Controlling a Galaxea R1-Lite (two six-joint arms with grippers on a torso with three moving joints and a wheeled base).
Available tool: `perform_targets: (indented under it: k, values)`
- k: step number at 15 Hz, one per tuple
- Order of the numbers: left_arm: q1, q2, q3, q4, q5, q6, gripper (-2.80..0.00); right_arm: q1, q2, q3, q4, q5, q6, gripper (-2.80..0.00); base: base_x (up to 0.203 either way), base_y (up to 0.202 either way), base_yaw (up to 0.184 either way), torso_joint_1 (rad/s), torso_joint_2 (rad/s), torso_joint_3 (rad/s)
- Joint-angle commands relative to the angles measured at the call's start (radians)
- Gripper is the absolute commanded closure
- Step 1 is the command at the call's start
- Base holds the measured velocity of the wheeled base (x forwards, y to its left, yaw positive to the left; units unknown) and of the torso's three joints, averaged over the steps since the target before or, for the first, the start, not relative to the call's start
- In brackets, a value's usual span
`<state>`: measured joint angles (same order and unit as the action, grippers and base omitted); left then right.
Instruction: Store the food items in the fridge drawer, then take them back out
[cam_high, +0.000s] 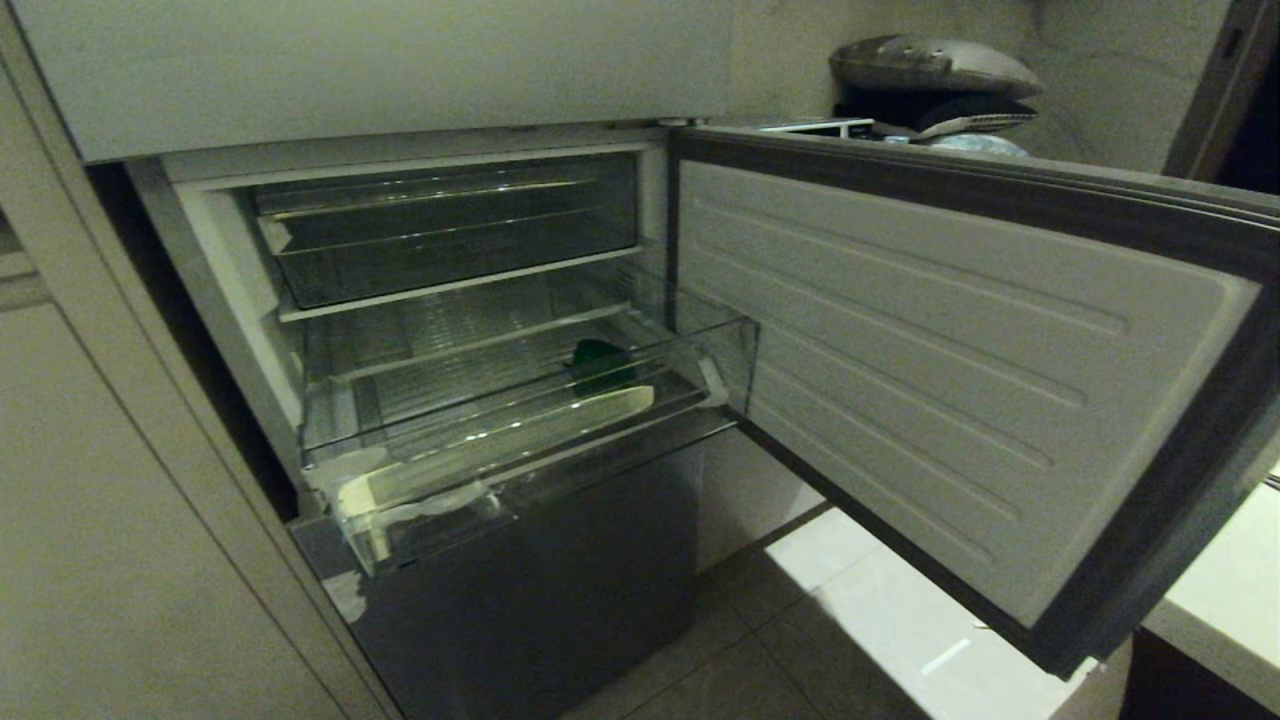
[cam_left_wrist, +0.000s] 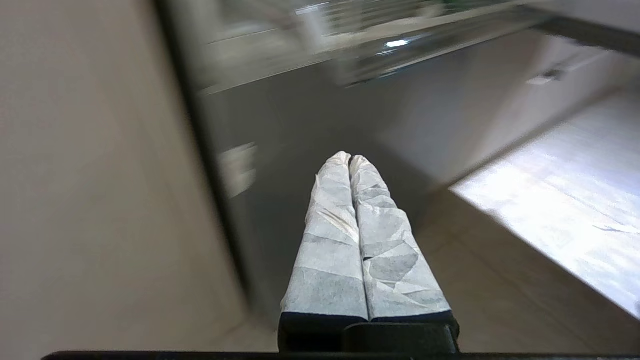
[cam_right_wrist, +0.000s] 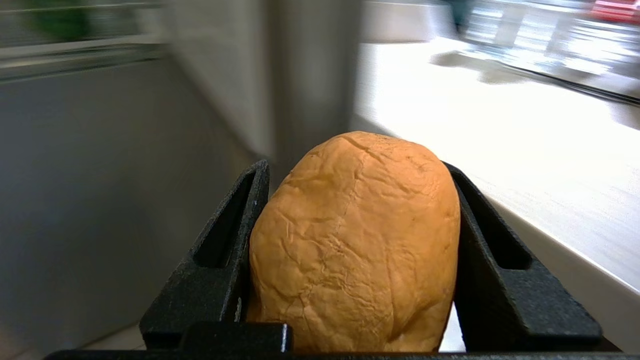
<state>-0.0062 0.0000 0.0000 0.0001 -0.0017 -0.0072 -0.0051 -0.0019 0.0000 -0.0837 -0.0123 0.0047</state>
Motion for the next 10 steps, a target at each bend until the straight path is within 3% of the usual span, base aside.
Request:
perform_targets:
  k: [1,10]
  values:
    - [0.000,0.001,0.000,0.000,0.000,0.000,0.00,0.000,0.002,0.031,-0.001,0.000,0.001,0.00,0.001,-0.007,0.174,0.006,0.01,0.007]
    - [0.000,0.001,0.000,0.000,0.000,0.000,0.00,0.001,0.002,0.031,-0.001,0.002,0.000,0.00,0.002,-0.009,0.178,0.002,0.00,0.002]
